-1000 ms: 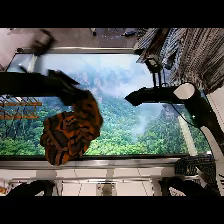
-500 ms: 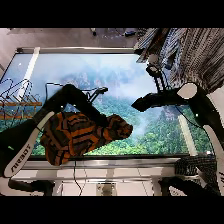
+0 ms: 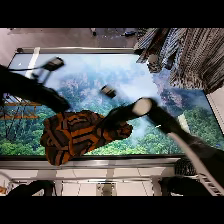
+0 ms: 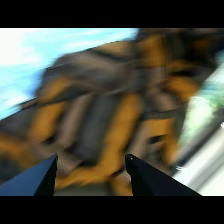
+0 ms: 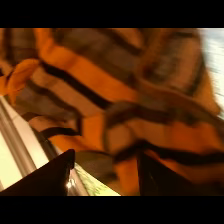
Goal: Fold the clothes and pants, and hang the long-sleeved shirts on hangers.
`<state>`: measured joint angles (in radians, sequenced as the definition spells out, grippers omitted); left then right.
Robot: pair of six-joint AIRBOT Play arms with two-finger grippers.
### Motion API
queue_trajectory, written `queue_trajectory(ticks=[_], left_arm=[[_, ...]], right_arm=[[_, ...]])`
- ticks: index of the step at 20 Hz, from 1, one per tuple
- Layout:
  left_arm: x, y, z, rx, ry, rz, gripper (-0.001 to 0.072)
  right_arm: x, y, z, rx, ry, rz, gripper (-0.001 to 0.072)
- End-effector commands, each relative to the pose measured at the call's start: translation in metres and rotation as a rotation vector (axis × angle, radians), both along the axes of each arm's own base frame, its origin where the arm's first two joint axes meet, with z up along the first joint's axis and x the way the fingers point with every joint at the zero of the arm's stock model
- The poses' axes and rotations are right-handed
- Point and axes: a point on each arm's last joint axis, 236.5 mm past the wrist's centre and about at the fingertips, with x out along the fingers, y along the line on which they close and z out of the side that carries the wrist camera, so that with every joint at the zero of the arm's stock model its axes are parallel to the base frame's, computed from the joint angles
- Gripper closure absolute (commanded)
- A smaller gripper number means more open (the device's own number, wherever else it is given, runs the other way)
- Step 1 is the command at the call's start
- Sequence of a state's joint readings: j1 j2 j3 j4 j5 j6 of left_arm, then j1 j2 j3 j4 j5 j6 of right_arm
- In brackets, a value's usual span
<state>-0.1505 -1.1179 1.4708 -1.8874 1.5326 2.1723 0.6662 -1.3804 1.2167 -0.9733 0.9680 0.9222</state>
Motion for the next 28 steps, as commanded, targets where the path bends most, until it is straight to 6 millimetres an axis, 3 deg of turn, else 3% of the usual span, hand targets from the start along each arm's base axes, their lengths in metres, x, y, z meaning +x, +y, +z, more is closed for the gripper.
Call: queue_trajectory(ticks=[1, 3, 6, 10, 14, 15, 16, 17, 18, 21, 24, 26, 28], left_arm=[[-0.01, 0.081, 0.033, 0.12, -0.116, 0.187, 0.0211], [-0.012, 0.109, 0.036, 0.126, -0.117, 0.276, 0.0211], [-0.011, 0.139, 0.035, 0.136, -0.113, 0.359, 0.0211], [-0.01, 0.148, 0.036, 0.137, -0.119, 0.388, 0.0211], [-0.003, 0.14, 0.039, 0.106, -0.143, 0.372, 0.0211], [-0.002, 0.14, 0.038, 0.102, -0.14, 0.37, 0.0211], [-0.001, 0.137, 0.037, 0.092, -0.135, 0.366, 0.0211], [0.0, 0.136, 0.035, 0.085, -0.129, 0.363, 0.0211], [0.001, 0.136, 0.033, 0.083, -0.123, 0.362, 0.0211], [0.002, 0.135, 0.024, 0.085, -0.1, 0.35, 0.0211], [0.002, 0.122, 0.02, 0.055, -0.1, 0.279, 0.0209], [0.002, 0.117, 0.022, 0.035, -0.102, 0.269, 0.0209], [0.002, 0.117, 0.02, 0.037, -0.099, 0.267, 0.0209]], right_arm=[[-0.06, 0.082, -0.062, -0.045, -0.08, 0.176, 0.0233], [-0.086, 0.118, -0.085, -0.022, -0.127, 0.215, 0.0233], [-0.105, 0.154, -0.092, 0.043, -0.204, 0.219, 0.0233], [-0.089, 0.172, -0.083, 0.115, -0.191, 0.095, 0.0232], [-0.063, 0.169, -0.109, 0.073, -0.085, -0.007, 0.0238], [-0.059, 0.166, -0.119, 0.049, -0.045, -0.027, 0.0267], [-0.054, 0.163, -0.128, 0.028, 0.004, -0.059, 0.0367], [-0.05, 0.161, -0.13, 0.017, 0.045, -0.088, 0.0601], [-0.045, 0.159, -0.128, 0.015, 0.07, -0.113, 0.0691], [-0.031, 0.152, -0.098, 0.011, 0.122, -0.135, 0.0693], [-0.002, 0.136, -0.026, 0.082, 0.082, -0.148, 0.0693], [0.018, 0.107, 0.026, 0.114, 0.002, -0.138, 0.0694], [0.039, 0.074, 0.062, 0.118, -0.094, -0.129, 0.0694]])
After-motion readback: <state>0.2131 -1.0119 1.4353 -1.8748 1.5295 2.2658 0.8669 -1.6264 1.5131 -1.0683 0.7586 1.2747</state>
